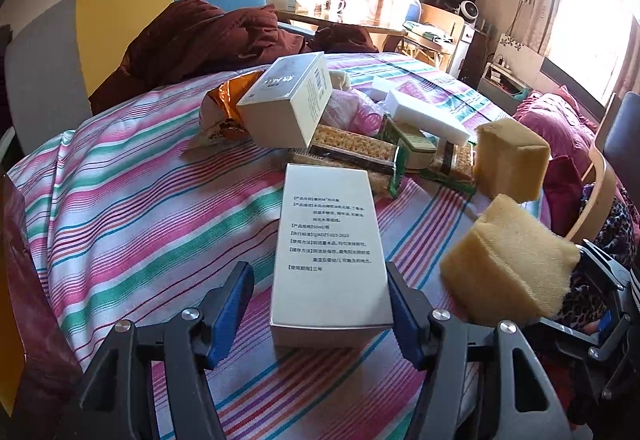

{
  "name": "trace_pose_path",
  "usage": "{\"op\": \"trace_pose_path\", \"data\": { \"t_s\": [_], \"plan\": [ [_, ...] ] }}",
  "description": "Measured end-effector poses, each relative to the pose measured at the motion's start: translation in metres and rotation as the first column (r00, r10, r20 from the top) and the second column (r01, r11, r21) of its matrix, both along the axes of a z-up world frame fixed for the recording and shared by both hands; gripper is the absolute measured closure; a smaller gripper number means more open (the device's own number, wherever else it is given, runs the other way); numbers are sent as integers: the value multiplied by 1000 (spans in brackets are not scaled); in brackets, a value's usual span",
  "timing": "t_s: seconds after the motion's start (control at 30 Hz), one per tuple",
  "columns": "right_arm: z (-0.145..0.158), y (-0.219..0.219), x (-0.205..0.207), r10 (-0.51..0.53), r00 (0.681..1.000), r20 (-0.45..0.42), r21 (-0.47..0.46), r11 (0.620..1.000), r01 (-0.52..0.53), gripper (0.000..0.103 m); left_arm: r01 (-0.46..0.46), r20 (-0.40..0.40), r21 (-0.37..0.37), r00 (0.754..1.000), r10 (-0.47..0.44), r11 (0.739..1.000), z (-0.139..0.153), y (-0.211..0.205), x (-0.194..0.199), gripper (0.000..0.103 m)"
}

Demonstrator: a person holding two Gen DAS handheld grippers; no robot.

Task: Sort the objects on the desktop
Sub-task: 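Grasp a yellow sponge with the right tool while the left tool grasps a white box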

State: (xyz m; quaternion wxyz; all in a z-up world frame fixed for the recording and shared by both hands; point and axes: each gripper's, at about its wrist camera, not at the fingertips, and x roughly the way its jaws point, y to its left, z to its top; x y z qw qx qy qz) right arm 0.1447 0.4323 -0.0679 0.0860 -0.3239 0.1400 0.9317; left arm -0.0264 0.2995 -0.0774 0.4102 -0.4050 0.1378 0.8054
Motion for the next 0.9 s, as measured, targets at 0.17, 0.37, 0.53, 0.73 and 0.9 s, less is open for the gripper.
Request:
{"op": "trace_pose_path", "data": {
  "t_s": [0.17, 0.37, 0.53, 0.73, 0.9],
  "plan": [
    [-1, -3, -6, 5, 1000, -6, 6, 1000, -5, 0, -12, 11, 13, 1000, 12, 1000, -5, -5, -2, 48],
    [-5, -8, -16, -7, 1000, -10, 34, 999, 7, 0, -60, 4, 37, 998, 60, 997, -1, -26, -1, 49],
    [-7, -9, -23, -49, 999, -24, 80, 996, 51, 18, -130, -13, 34, 991, 130, 991, 1, -53, -1, 49],
    [-15, -3, -26, -73, 997, 8, 62, 995, 73, 22, -136, 16, 55, 991, 135, 989, -6, -60, -2, 44],
    [-10, 3, -20, -76, 997, 9, 48, 996, 76, 20, -137, 55, 71, 990, 133, 988, -14, -57, -3, 40]
  ]
}}
